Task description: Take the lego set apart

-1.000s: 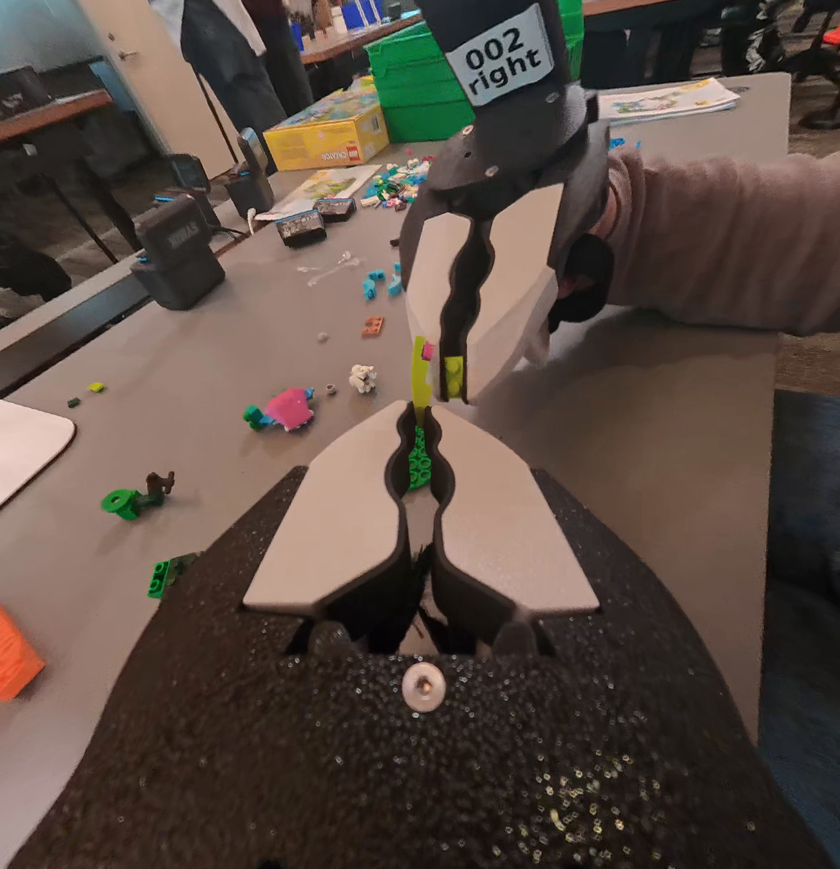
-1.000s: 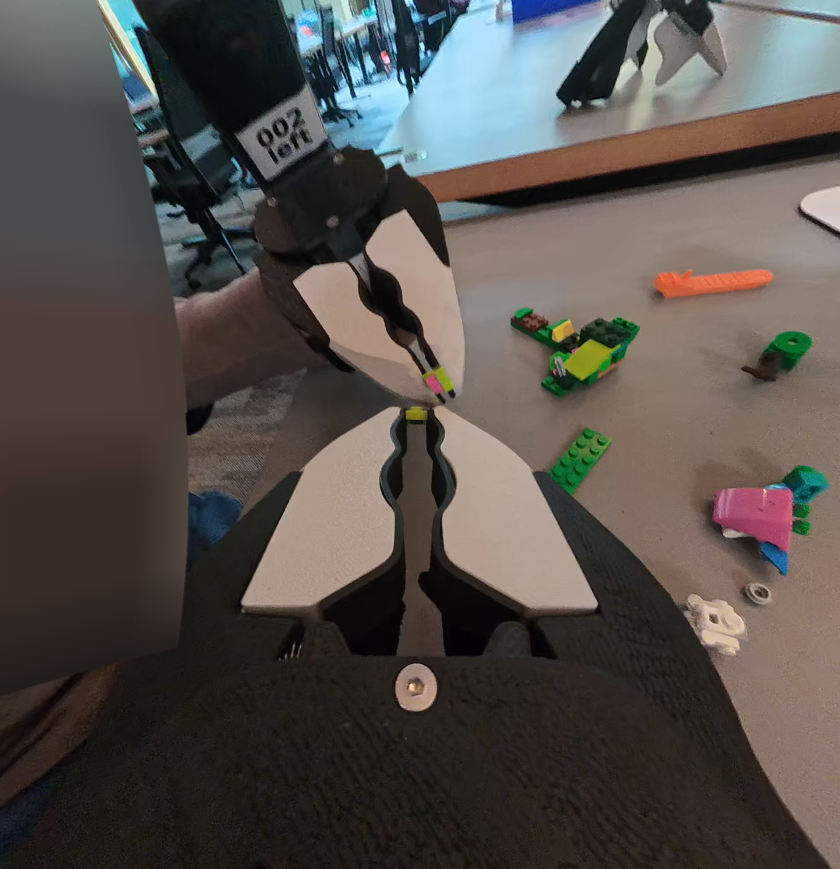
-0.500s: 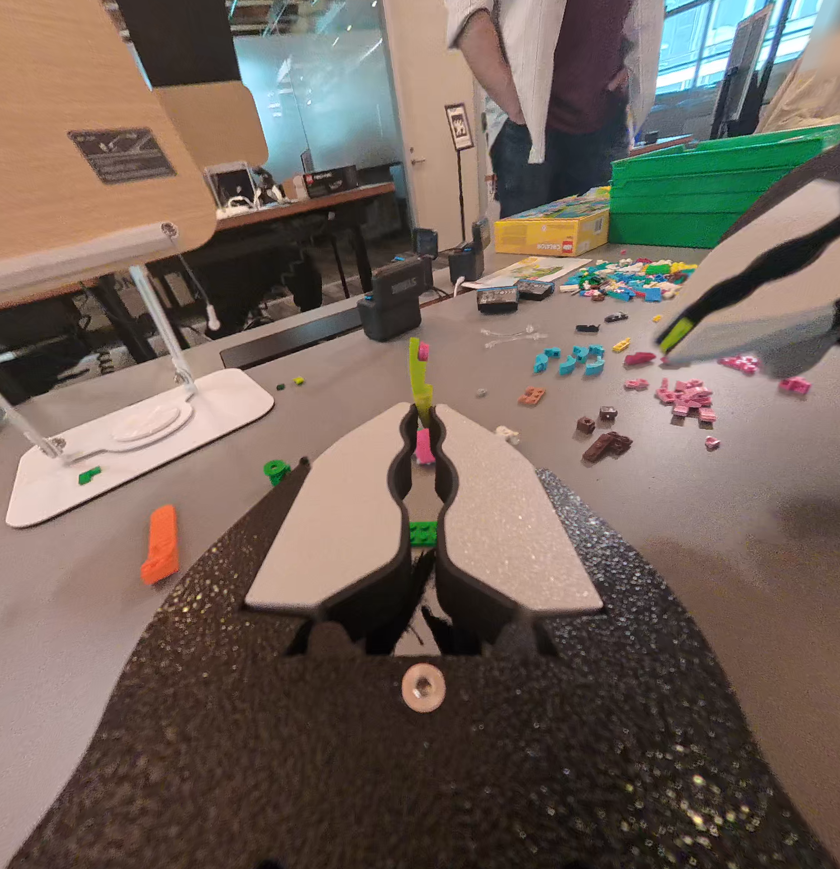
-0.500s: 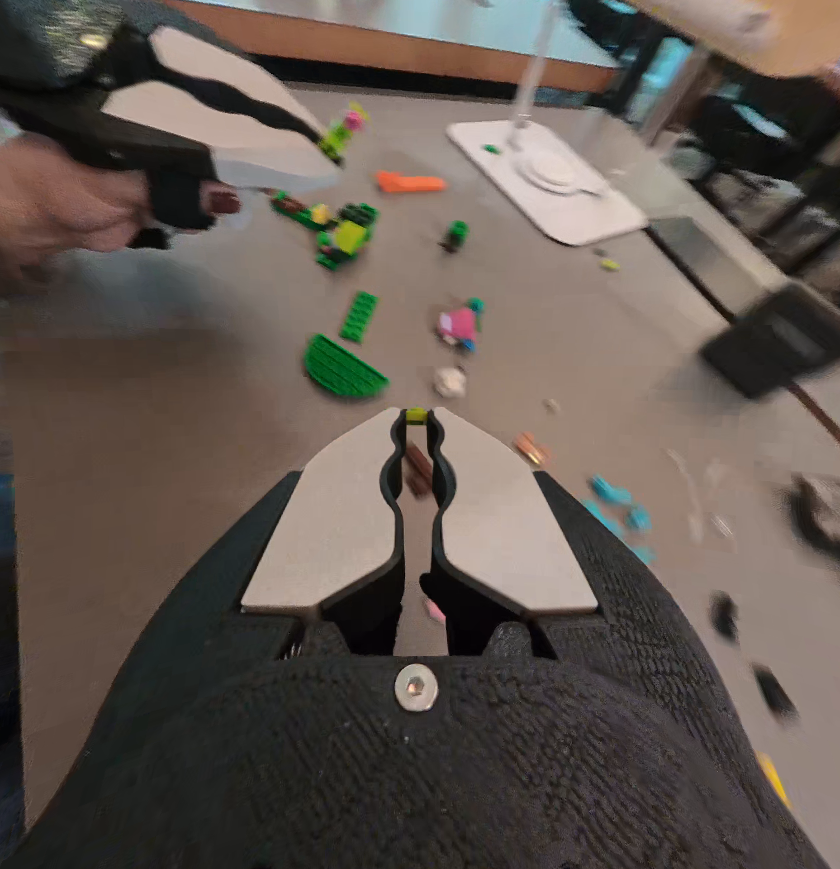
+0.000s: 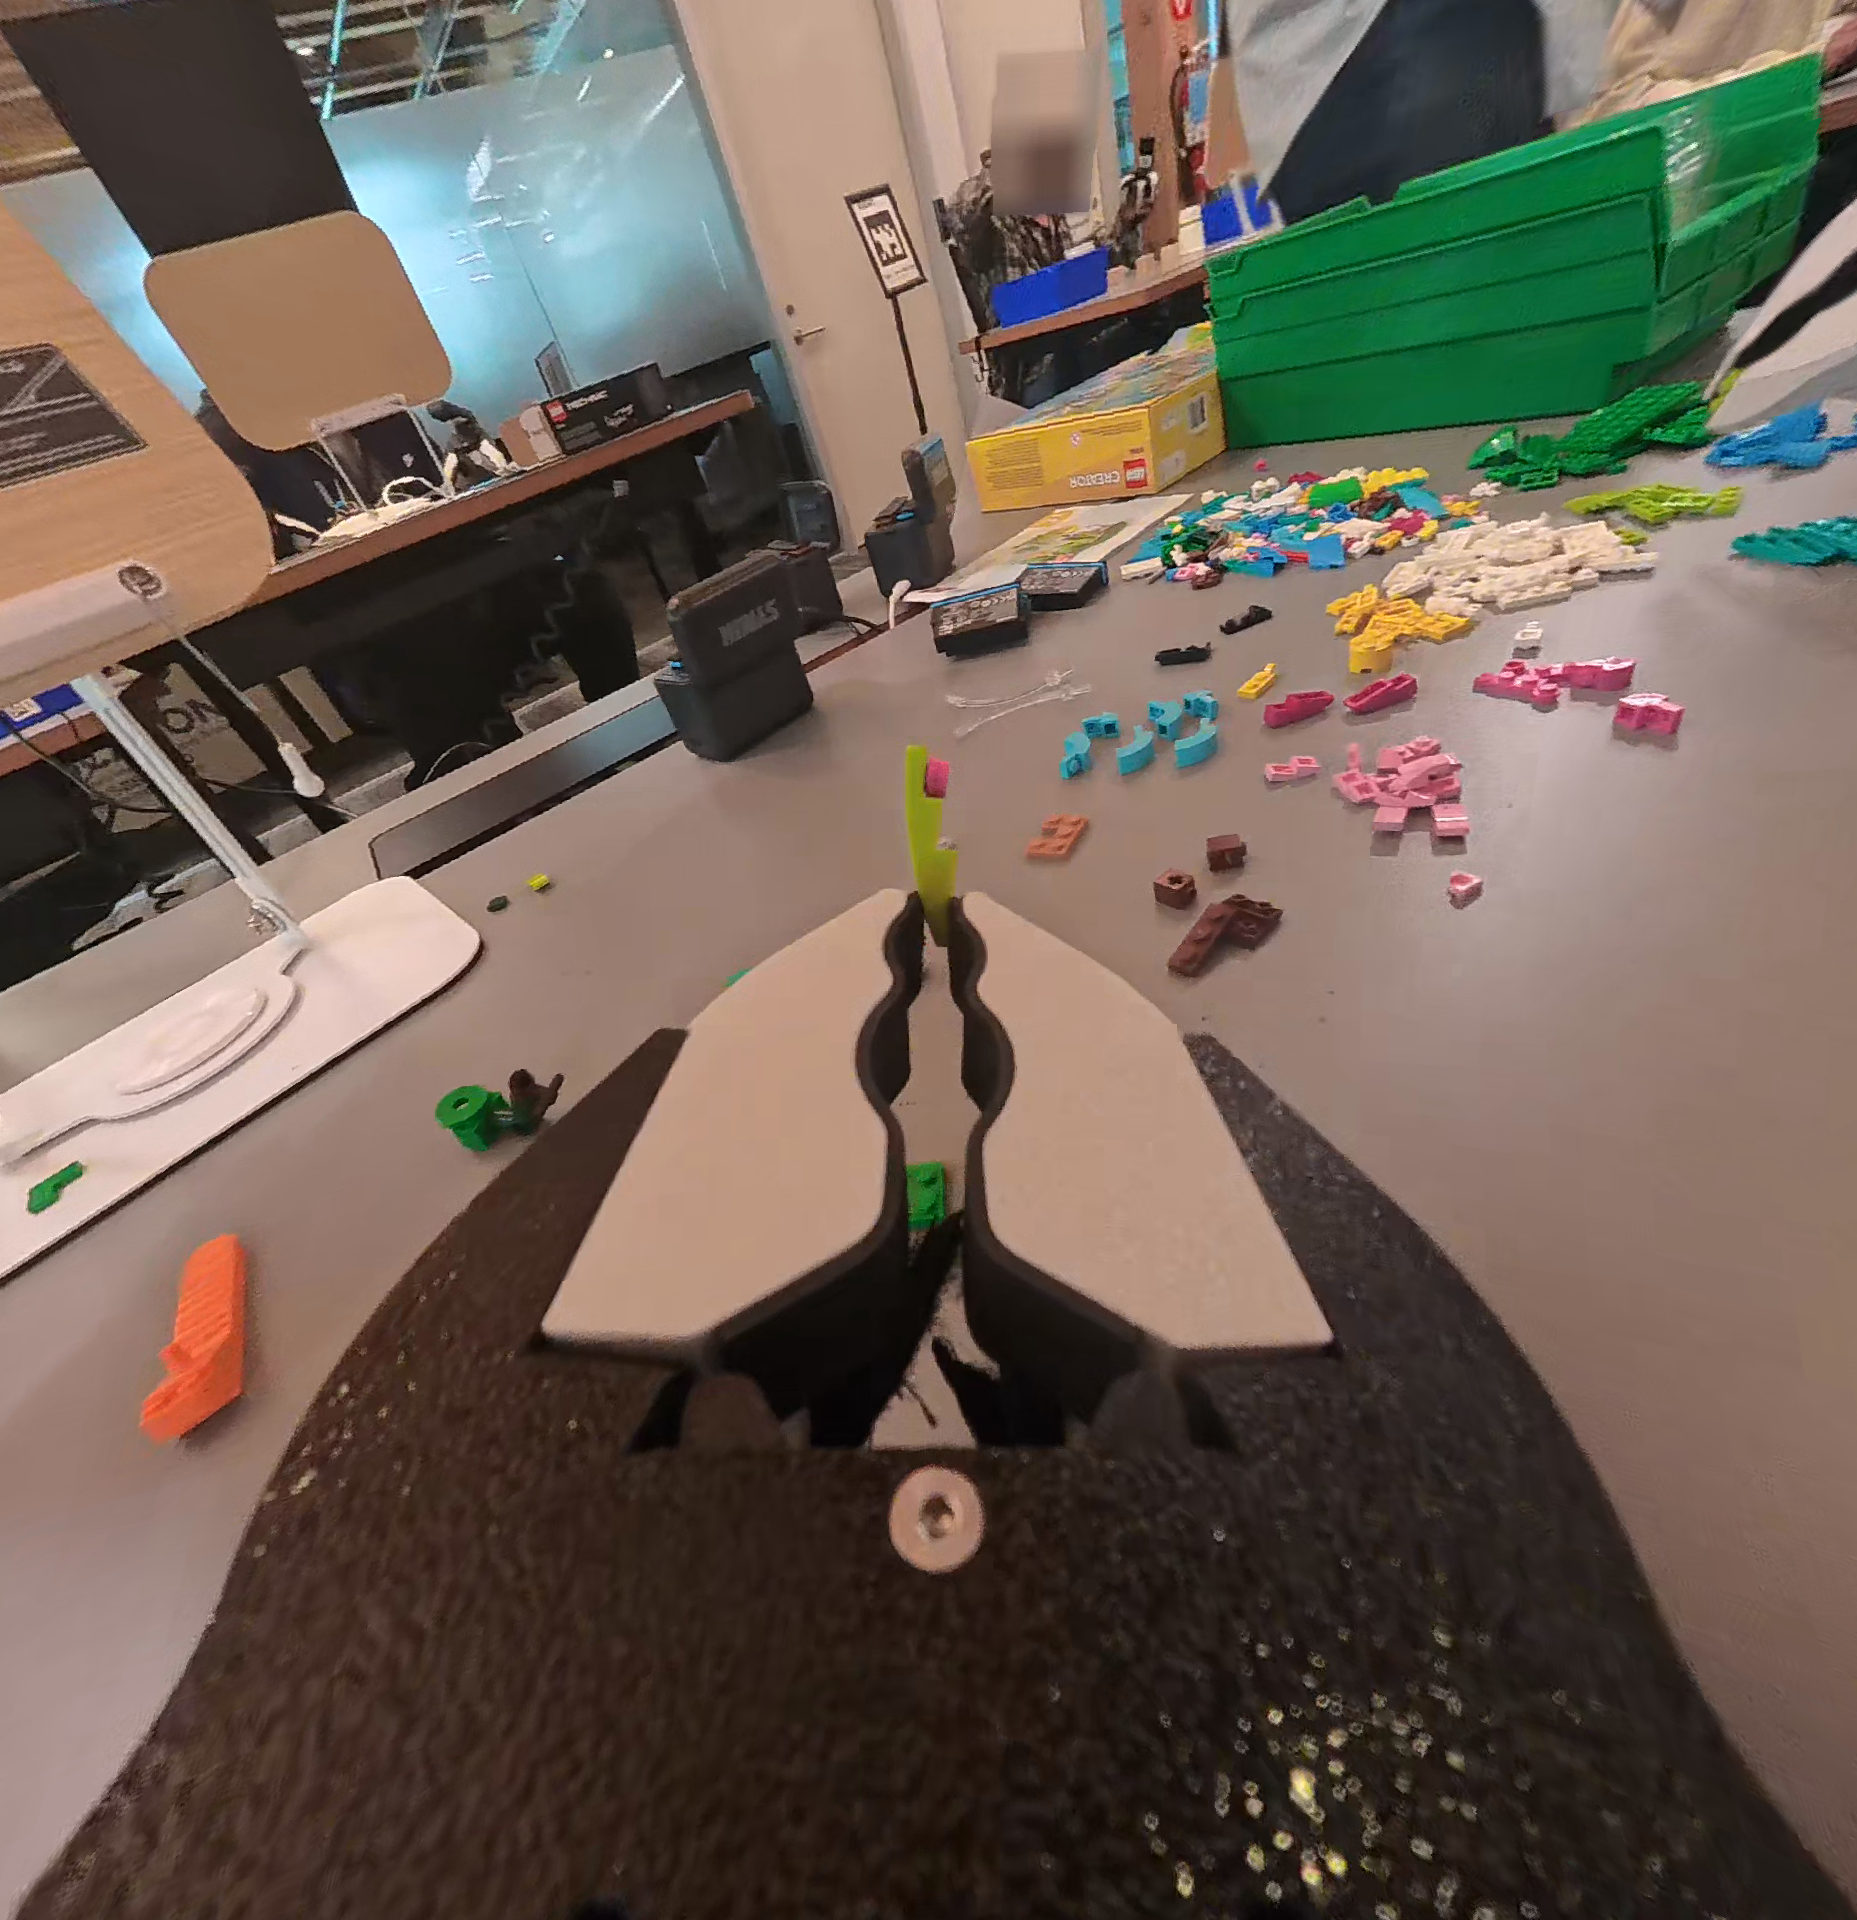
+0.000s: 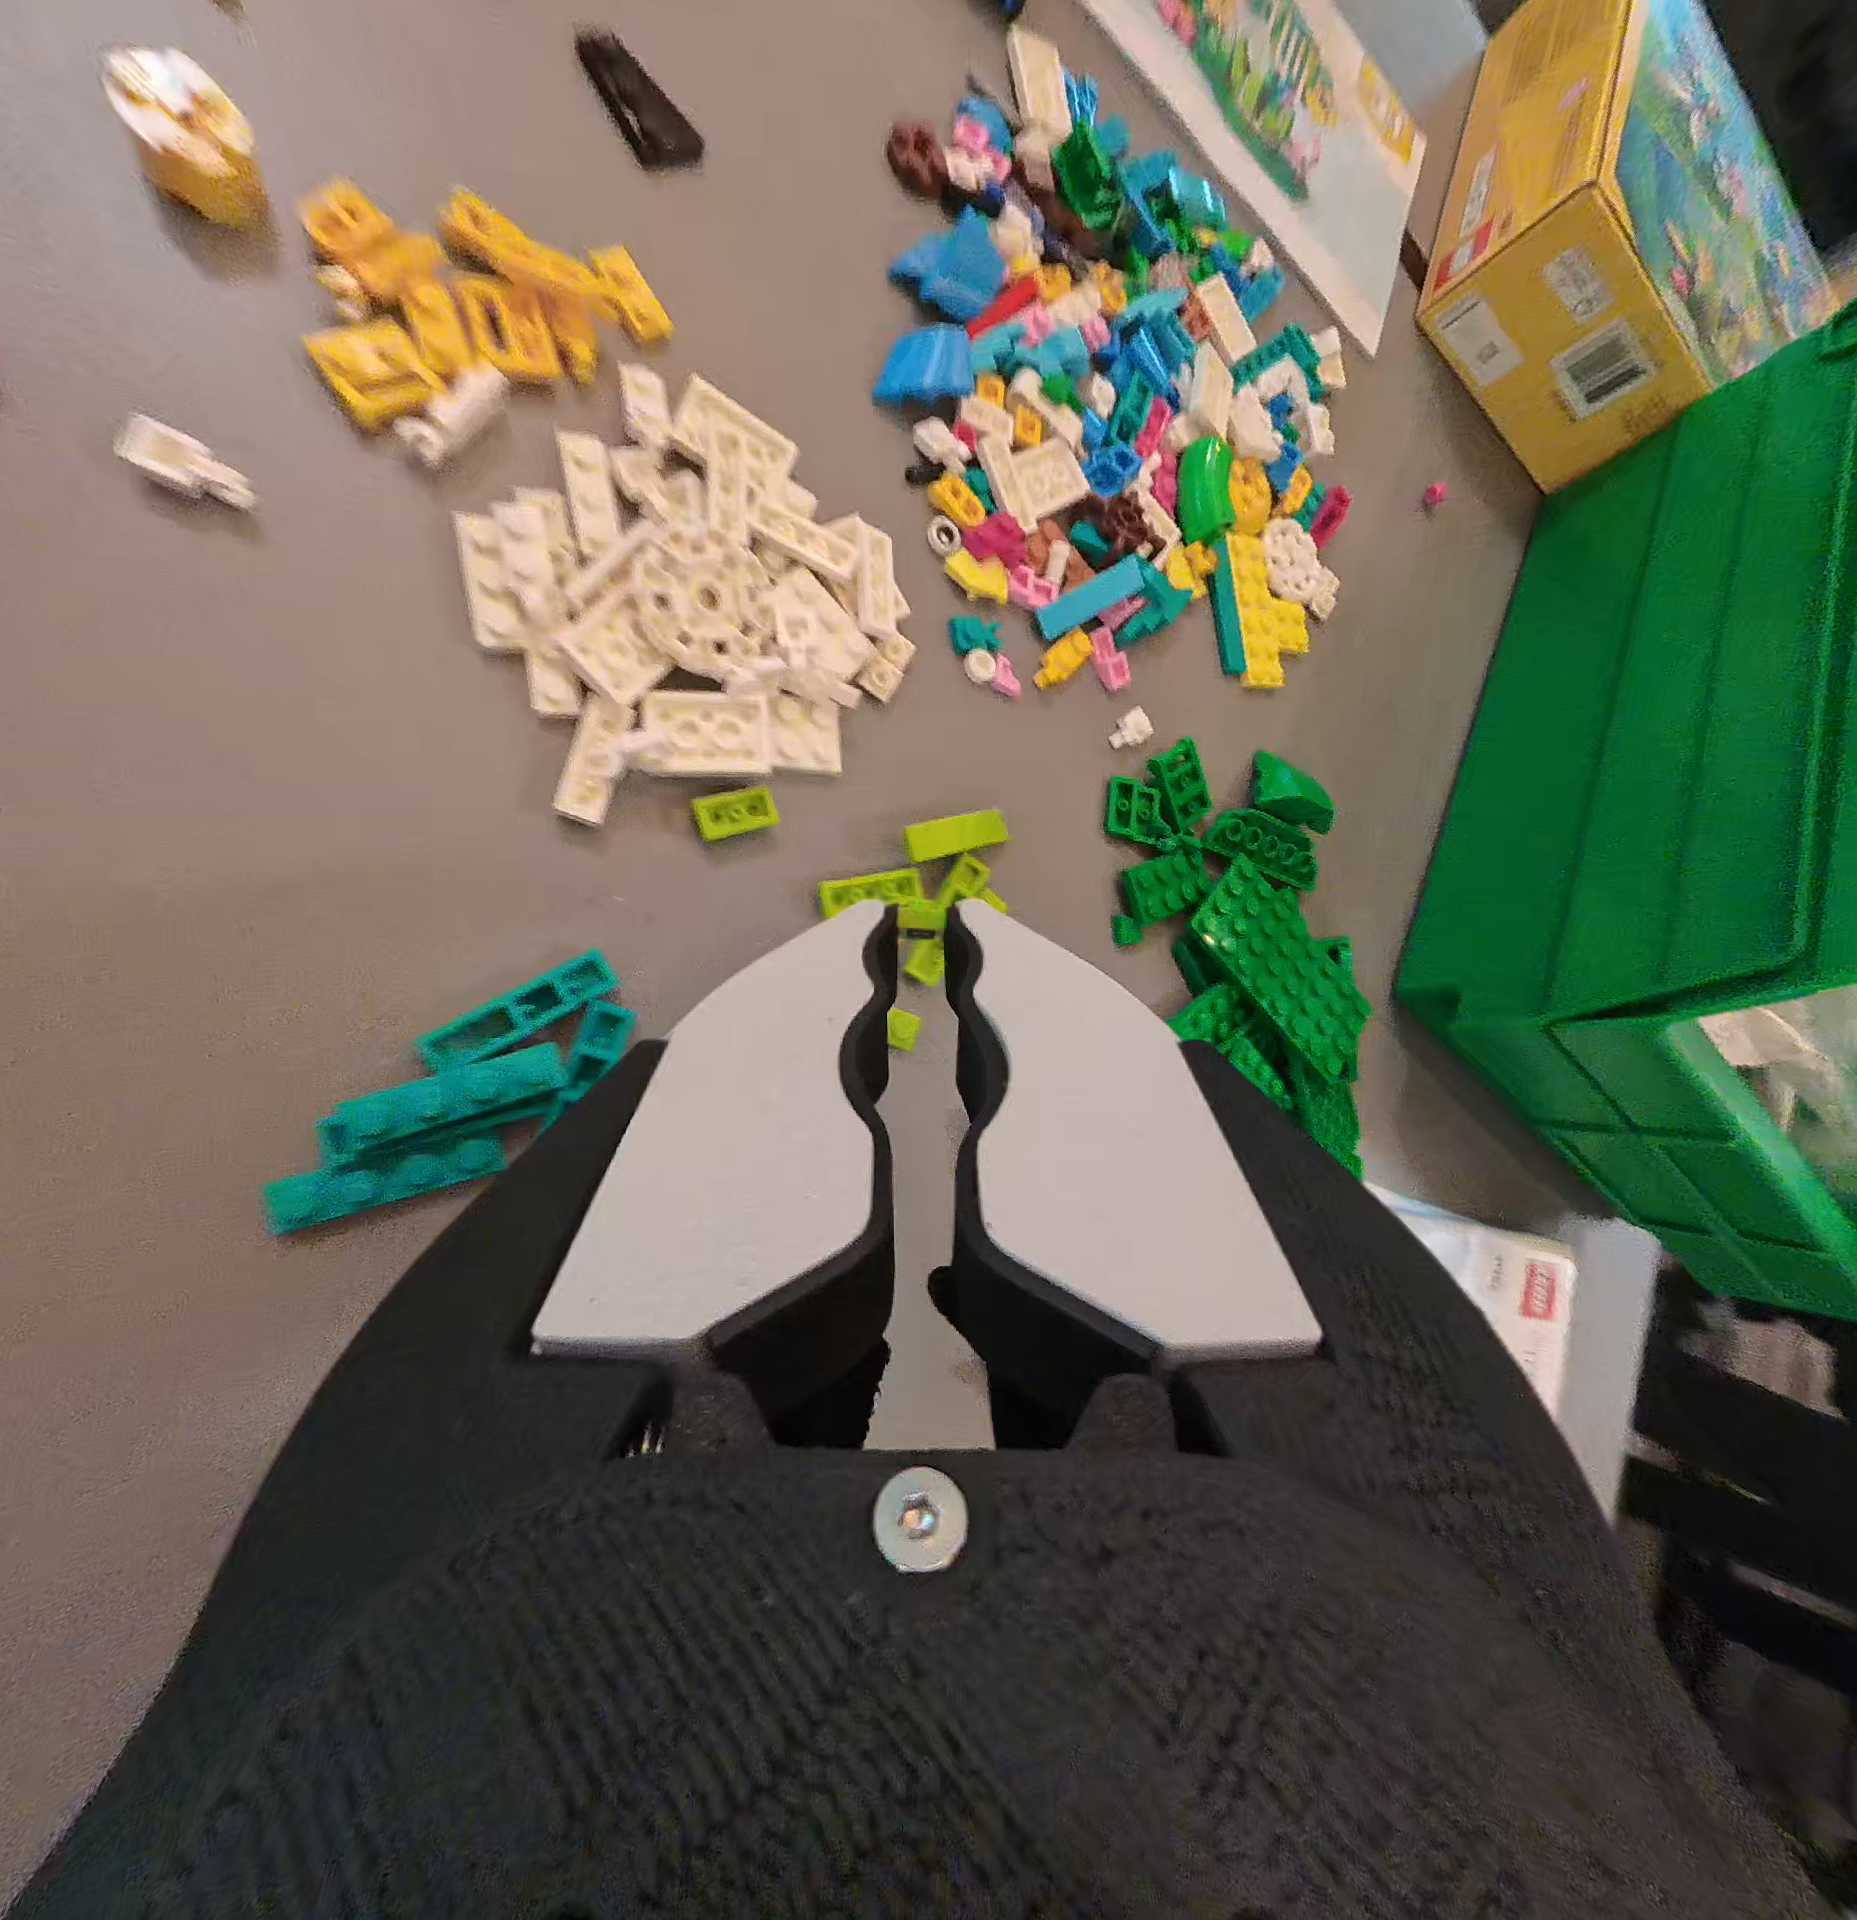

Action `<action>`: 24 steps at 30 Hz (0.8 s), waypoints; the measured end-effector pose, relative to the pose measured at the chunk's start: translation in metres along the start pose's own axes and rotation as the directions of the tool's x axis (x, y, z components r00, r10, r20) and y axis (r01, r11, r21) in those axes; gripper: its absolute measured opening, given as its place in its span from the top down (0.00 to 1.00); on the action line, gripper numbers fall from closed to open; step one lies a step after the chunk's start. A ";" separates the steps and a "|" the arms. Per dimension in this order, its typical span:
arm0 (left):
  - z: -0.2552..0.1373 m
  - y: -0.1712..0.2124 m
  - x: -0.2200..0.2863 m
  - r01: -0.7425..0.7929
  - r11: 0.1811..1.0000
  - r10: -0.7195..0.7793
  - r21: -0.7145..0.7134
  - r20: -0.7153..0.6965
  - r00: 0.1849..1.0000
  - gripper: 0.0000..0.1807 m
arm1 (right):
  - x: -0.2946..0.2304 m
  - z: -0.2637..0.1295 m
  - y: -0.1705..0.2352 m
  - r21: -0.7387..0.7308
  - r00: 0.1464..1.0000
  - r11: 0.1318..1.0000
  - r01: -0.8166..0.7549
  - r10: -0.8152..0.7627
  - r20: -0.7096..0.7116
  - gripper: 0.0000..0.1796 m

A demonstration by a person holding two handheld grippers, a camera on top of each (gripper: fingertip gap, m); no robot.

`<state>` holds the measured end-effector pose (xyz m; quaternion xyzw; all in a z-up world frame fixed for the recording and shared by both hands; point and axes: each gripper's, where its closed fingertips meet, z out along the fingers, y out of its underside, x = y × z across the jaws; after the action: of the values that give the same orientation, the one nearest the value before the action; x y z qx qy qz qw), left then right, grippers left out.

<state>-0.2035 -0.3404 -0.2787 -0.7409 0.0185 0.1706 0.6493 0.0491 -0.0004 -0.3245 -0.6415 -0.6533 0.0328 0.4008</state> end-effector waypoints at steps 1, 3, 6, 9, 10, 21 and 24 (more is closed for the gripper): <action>0.000 0.000 0.001 -0.004 1.000 0.004 0.000 -0.002 1.000 0.98 | 0.003 0.005 0.004 -0.024 1.000 1.000 0.018 -0.019 -0.009 0.96; 0.000 0.000 0.002 -0.010 1.000 0.010 0.002 -0.006 1.000 0.98 | 0.004 0.012 0.007 -0.044 0.999 0.998 0.039 -0.038 0.006 0.92; 0.000 0.000 0.004 -0.010 1.000 0.010 -0.001 -0.020 1.000 0.98 | 0.001 0.016 0.006 -0.029 0.998 0.999 0.031 -0.029 0.046 0.86; 0.000 0.000 0.005 -0.006 1.000 0.006 0.000 -0.035 0.999 0.98 | 0.006 0.013 0.002 -0.013 1.000 1.000 0.006 -0.006 0.015 0.84; 0.000 0.000 0.006 0.001 1.000 -0.001 -0.001 -0.043 0.999 0.98 | 0.008 0.008 -0.004 0.012 1.000 1.000 0.003 -0.003 -0.010 0.85; 0.001 0.000 0.017 0.033 0.999 -0.034 -0.010 -0.132 0.991 0.98 | 0.008 0.005 -0.018 0.027 0.997 0.999 0.028 -0.026 -0.070 0.86; 0.001 -0.005 0.031 0.117 0.993 -0.117 -0.015 -0.230 0.966 0.98 | -0.042 -0.021 -0.087 0.270 0.998 0.961 0.058 -0.062 0.007 0.88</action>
<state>-0.1730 -0.3322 -0.2824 -0.7559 0.0499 0.0449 0.6512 -0.0162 -0.0617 -0.2822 -0.5605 -0.6650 0.1145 0.4801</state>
